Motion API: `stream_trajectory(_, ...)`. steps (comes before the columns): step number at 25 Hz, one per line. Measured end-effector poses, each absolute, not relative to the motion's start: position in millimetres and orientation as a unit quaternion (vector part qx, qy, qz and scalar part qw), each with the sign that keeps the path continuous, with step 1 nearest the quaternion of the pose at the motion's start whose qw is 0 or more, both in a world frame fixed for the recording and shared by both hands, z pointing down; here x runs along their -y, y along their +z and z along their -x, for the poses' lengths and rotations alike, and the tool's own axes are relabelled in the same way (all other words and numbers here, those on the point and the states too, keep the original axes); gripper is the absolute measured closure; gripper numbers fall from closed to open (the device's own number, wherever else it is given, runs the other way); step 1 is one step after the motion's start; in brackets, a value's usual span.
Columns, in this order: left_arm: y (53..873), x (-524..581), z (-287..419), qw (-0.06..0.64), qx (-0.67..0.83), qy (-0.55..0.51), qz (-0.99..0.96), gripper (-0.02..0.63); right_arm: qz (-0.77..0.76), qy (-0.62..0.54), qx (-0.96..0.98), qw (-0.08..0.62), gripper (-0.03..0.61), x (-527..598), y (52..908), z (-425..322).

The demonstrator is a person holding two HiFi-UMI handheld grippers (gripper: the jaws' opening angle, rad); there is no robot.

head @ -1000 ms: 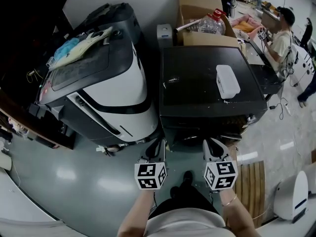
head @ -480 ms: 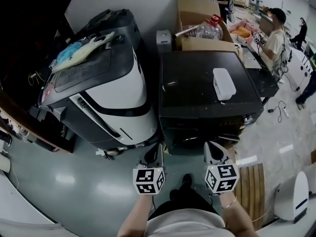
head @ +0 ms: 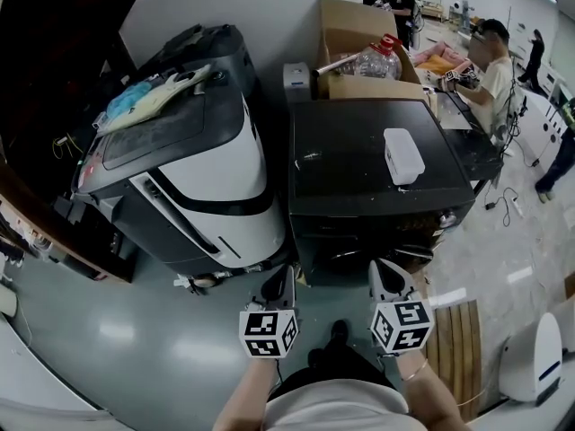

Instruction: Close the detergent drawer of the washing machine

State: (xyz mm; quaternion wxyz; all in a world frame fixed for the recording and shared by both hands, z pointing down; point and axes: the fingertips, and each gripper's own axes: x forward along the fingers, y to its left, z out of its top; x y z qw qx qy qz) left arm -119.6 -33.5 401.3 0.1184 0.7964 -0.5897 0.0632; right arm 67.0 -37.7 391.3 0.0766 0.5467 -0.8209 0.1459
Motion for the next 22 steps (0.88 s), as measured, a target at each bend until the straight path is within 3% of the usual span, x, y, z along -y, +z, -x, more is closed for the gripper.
stream_trajectory(22, 392, 20, 144, 0.122, 0.586, 0.036, -0.800, 0.618, -0.557, 0.131, 0.816, 0.079, 0.577, 26, 383, -47)
